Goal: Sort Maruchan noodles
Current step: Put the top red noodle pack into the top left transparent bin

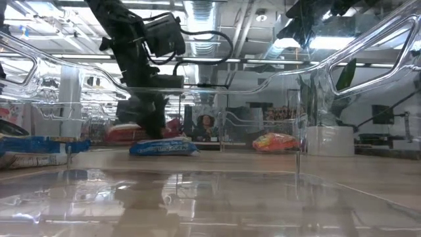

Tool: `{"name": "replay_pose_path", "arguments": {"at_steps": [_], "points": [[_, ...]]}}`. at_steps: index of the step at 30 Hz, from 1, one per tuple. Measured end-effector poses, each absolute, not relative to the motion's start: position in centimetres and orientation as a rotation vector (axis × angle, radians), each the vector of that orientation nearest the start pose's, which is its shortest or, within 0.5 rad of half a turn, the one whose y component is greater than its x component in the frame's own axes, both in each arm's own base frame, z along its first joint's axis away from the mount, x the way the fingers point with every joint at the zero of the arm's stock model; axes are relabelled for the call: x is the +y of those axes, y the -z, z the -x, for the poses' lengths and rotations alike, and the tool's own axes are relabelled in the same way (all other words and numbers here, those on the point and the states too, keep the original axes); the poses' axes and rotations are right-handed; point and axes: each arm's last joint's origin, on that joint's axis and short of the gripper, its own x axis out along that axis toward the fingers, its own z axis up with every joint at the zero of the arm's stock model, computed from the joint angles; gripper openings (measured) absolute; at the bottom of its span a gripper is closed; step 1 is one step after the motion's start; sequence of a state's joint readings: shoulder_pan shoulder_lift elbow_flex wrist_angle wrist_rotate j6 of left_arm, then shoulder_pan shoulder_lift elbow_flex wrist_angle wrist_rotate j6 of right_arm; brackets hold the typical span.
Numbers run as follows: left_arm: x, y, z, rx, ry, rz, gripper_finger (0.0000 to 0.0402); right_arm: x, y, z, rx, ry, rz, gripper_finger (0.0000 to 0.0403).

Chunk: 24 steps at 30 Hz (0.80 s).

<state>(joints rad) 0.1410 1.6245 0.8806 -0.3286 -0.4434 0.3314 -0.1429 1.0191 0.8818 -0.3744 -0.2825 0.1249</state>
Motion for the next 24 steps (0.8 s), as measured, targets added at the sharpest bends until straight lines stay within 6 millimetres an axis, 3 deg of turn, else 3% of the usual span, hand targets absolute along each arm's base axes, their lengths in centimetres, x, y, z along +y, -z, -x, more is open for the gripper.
{"name": "replay_pose_path", "arguments": {"at_steps": [3, 5, 13, 20, 24], "points": [[5.4, -16.4, -29.4, 1.163, -0.334, -0.47, 0.0032, -2.2, -30.7, -21.5, 0.51, -0.11, -0.229, 0.0244], [5.4, -16.6, -29.3, 1.162, -0.346, -0.482, 0.0012, -2.1, -30.7, -21.5, 0.513, -0.111, -0.229, 0.0244], [4.3, -19.5, -28.8, 1.045, -0.354, -0.514, 0.0001, -2.1, -30.7, -21.4, 0.519, -0.111, -0.229, 0.0244], [3.3, -26.0, -26.8, 0.791, -0.447, -0.562, 0.0, -2.1, -30.7, -21.5, 0.516, -0.111, -0.228, 0.0244], [3.3, -28.7, -25.0, 0.689, -0.493, -0.548, 0.0, -2.1, -30.7, -21.5, 0.517, -0.111, -0.228, 0.0244]]}}
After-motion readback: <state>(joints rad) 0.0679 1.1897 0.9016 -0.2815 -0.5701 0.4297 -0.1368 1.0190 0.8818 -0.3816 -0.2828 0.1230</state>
